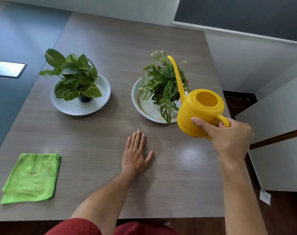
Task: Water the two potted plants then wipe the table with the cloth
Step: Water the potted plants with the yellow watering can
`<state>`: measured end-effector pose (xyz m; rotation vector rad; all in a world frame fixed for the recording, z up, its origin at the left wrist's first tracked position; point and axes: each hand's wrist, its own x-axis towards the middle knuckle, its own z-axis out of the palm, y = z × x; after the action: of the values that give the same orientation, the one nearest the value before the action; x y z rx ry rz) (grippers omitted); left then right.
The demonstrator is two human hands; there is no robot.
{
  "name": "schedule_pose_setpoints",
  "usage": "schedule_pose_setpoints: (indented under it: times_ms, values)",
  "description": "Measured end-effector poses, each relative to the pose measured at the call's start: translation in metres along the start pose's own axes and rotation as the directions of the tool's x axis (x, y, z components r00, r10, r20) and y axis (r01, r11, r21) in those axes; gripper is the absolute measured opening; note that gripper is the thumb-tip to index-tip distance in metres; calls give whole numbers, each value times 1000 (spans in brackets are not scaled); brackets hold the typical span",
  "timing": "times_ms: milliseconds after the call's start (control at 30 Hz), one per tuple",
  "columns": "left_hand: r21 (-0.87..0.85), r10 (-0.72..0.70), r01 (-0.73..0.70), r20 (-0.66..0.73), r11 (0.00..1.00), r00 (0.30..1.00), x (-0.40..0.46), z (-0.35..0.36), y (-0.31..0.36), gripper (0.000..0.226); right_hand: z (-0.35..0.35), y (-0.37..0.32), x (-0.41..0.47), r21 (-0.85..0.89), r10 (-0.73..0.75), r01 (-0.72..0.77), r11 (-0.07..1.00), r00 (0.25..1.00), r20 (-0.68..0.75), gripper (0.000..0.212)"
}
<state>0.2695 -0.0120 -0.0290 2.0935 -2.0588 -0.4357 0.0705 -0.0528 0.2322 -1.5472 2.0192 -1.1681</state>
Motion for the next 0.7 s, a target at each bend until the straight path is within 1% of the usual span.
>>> schedule_pose_setpoints:
  times_ms: [67,233,333,500,633,700]
  values:
    - [-8,1,-1,-22,1000,1000,0,0,0,82,0,3,3,10,18,-18,1000,1000,-7,70]
    - [1,1,-1,-14,1000,1000,0,-1,0,81,0,5,6,7,22,-22,1000,1000,14,63]
    - [5,-2,2,-7,1000,1000,0,0,1,82,-1,3,7,7,15,-15,1000,1000,19,67]
    - [13,-1,1,-3,1000,1000,0,0,0,82,-3,3,9,-6,22,-22,1000,999,29,54]
    - [18,-2,2,3,1000,1000,0,0,1,82,-3,5,10,3,23,-23,1000,999,26,58]
    - [22,-5,4,9,1000,1000,0,1,0,82,-3,8,12,14,30,-30,999,999,25,65]
